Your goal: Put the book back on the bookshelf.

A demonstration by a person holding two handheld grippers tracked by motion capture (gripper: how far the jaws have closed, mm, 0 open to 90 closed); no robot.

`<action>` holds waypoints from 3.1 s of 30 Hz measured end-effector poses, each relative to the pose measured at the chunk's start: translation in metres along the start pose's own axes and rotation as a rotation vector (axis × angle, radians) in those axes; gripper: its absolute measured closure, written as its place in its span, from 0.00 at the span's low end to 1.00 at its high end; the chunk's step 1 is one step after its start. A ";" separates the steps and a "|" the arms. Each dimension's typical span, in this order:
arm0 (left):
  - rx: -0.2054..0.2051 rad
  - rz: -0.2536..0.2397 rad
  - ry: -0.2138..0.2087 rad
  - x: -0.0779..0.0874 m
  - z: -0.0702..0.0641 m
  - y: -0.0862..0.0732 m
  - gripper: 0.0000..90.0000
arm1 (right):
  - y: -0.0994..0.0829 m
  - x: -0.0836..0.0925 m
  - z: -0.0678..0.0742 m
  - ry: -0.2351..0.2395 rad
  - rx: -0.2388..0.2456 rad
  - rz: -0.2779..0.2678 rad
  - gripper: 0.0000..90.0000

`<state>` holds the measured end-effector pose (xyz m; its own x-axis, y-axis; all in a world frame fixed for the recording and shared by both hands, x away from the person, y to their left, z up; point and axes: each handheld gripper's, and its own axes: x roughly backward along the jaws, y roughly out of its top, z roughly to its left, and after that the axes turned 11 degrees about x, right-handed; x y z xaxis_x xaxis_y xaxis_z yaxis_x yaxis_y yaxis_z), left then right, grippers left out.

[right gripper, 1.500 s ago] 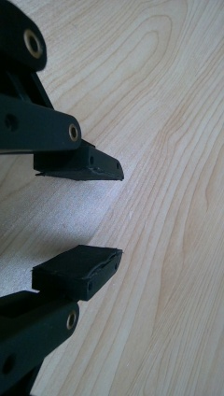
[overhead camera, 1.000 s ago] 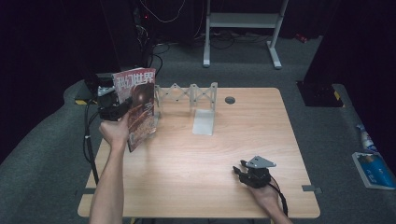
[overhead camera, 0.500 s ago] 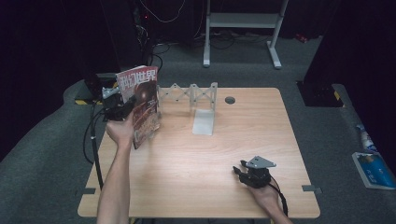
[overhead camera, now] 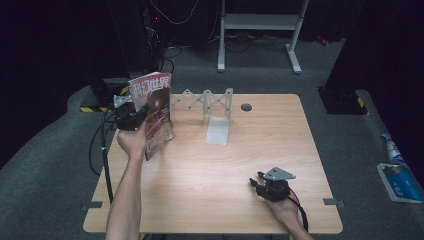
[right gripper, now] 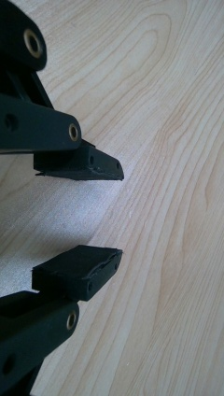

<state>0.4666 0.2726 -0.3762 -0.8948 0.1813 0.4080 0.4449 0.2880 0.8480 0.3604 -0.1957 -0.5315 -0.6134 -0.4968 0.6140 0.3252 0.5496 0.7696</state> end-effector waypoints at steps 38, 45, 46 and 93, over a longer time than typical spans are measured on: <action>0.019 0.078 0.043 -0.014 -0.001 0.000 0.90 | 0.000 0.000 -0.001 0.003 0.001 -0.001 0.61; 0.059 0.195 0.069 -0.015 -0.001 0.018 0.89 | 0.000 0.000 0.000 0.003 0.001 -0.001 0.61; 0.058 0.205 0.073 -0.015 -0.001 0.019 0.89 | 0.000 0.000 0.000 0.003 0.001 -0.001 0.61; 0.008 0.201 0.059 0.000 -0.011 0.038 0.93 | 0.000 0.001 0.000 0.000 0.000 0.001 0.61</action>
<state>0.4829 0.2731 -0.3404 -0.7882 0.1802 0.5885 0.6152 0.2591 0.7446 0.3598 -0.1964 -0.5314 -0.6129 -0.4962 0.6149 0.3261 0.5500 0.7689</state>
